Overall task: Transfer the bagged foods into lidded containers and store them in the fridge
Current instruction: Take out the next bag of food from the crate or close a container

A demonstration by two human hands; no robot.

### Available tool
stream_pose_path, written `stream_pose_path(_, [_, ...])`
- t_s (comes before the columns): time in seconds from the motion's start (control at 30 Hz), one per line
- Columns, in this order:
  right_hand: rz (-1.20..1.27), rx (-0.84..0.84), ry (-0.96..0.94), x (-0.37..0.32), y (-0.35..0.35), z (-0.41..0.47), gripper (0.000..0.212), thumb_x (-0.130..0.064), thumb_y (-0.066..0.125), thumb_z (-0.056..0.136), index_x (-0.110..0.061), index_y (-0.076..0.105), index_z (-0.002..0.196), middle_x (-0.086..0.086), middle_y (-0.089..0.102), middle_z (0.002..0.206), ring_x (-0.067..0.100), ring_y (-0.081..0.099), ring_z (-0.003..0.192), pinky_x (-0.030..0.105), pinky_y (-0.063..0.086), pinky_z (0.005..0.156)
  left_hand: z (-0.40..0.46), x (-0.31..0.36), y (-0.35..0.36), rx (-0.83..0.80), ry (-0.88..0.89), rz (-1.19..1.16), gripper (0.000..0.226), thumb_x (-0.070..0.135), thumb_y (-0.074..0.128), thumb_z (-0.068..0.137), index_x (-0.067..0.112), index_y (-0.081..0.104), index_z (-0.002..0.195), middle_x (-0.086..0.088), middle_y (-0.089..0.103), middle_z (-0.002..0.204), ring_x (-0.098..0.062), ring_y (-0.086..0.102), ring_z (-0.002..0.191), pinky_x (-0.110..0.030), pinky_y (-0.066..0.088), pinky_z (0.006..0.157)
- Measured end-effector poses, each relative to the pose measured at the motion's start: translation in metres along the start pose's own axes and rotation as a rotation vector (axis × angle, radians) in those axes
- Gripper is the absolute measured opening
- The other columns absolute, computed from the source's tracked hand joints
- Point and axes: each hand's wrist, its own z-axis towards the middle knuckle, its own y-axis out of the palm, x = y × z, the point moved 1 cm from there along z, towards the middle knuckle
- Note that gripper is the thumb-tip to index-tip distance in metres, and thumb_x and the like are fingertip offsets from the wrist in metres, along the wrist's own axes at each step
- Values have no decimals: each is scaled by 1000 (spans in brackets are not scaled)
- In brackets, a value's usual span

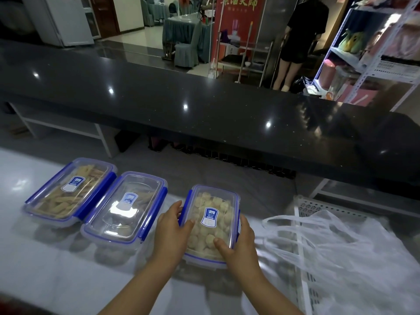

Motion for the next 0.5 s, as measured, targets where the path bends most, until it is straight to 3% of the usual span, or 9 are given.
stream_pose_path(0.13, [58,39,26,1,3,0,65,-25,79,70,-45,34,113,-27,39,108,8,45,112,25,39,94,-3,-1,1,35,73,54,56,23,60,89,27,36,139,2,53,118,-8,51,98,-31,51,87])
stream_pose_path(0.23, [-1,97,-15,3,3,-1,70,-36,76,65,-33,42,125,-15,47,119,7,44,114,34,41,99,-4,-1,3,53,108,82,52,23,59,89,26,38,137,0,53,116,-6,49,94,-28,49,84])
stream_pose_path(0.4, [-165,168,-179,-2,3,-8,79,-29,74,74,-23,31,140,-7,29,139,7,26,125,20,26,100,-4,-4,3,50,92,48,46,24,59,90,27,43,133,1,55,116,-9,55,98,-29,53,82])
stream_pose_path(0.5, [-161,185,-188,-2,3,-8,81,-24,74,74,-23,29,141,-5,28,140,11,30,129,22,31,102,-4,-6,3,43,87,26,43,25,59,90,29,44,130,3,55,114,-9,56,99,-32,55,80])
